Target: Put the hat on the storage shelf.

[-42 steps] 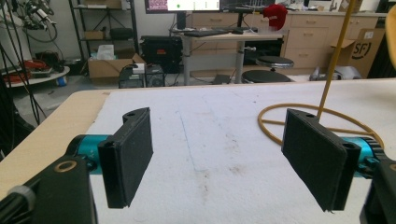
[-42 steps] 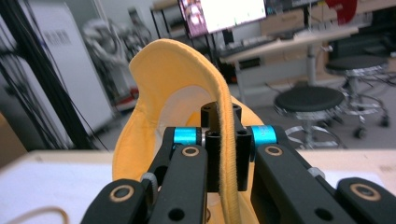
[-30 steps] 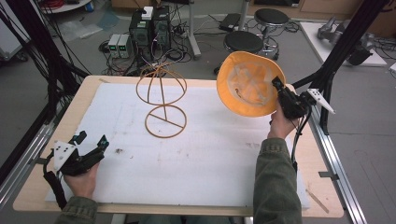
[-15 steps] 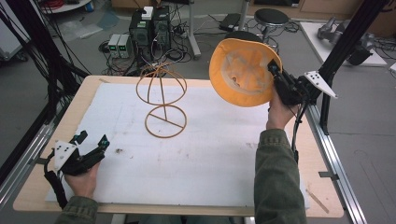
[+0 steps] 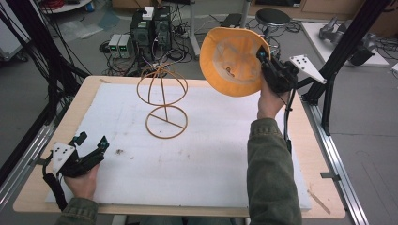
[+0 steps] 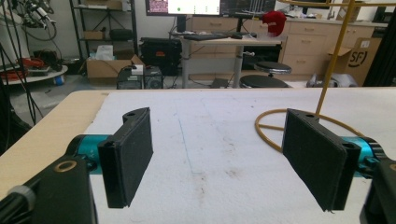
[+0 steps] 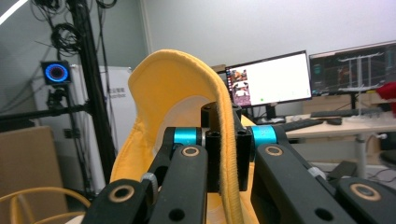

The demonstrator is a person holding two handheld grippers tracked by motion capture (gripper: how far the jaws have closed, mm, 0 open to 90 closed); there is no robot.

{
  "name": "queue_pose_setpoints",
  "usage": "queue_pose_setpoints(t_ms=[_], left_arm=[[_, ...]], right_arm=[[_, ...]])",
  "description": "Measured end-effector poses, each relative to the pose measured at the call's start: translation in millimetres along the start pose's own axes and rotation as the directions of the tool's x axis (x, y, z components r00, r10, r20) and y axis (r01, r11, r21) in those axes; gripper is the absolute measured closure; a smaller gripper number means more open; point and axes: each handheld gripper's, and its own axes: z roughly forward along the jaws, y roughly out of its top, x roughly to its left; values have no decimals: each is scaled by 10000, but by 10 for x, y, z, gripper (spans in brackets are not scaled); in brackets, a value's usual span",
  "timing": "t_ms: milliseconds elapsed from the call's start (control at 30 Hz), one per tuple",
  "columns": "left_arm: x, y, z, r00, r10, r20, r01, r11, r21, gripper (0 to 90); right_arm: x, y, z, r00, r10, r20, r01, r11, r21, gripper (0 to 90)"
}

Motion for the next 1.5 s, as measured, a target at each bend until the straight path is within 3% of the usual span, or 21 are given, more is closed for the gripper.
queue_pose_setpoints(t_ms=[467,600,700,767,933,1100,1200,1300,1367,1500], left_arm=[[26,8,-25,10000,-67,54,68,9999,-86,250],[24,7,-26,9999,-63,110,64,9999,-93,250],[37,7,-27,9999,-121,86,122,9999,-91,250],[45,6,-28,9998,-180,70,181,9998,-95,250],[61,8,-32,9995,-318,30,319,9994,-147,251],[69,8,-31,9994,-357,26,358,9992,-149,251],[68,8,-28,9993,-379,25,379,9992,-143,251],[68,9,-27,9992,-403,12,403,9990,-181,251],[76,9,-29,9993,-373,13,373,9992,-162,254],[85,10,-33,9990,-453,-15,453,9988,-194,255]], right_arm=[[506,-19,473,9932,-1166,69,1165,9930,208,879],[619,-73,584,9857,-1665,251,1654,9854,412,879],[704,-109,660,9835,-1785,279,1772,9832,430,879],[773,-120,706,9826,-1852,169,1840,9815,538,879],[1011,-139,776,9710,-2388,-121,2390,9686,680,879],[1193,-145,775,9702,-2324,-686,2367,9696,619,879],[1272,-127,763,9757,-1905,-1087,1971,9789,540,879],[1347,-124,752,9758,-1614,-1476,1708,9838,538,878],[1416,-136,740,9734,-1394,-1818,1518,9868,561,879],[1585,-167,726,9599,-1296,-2485,1480,9873,569,878]])
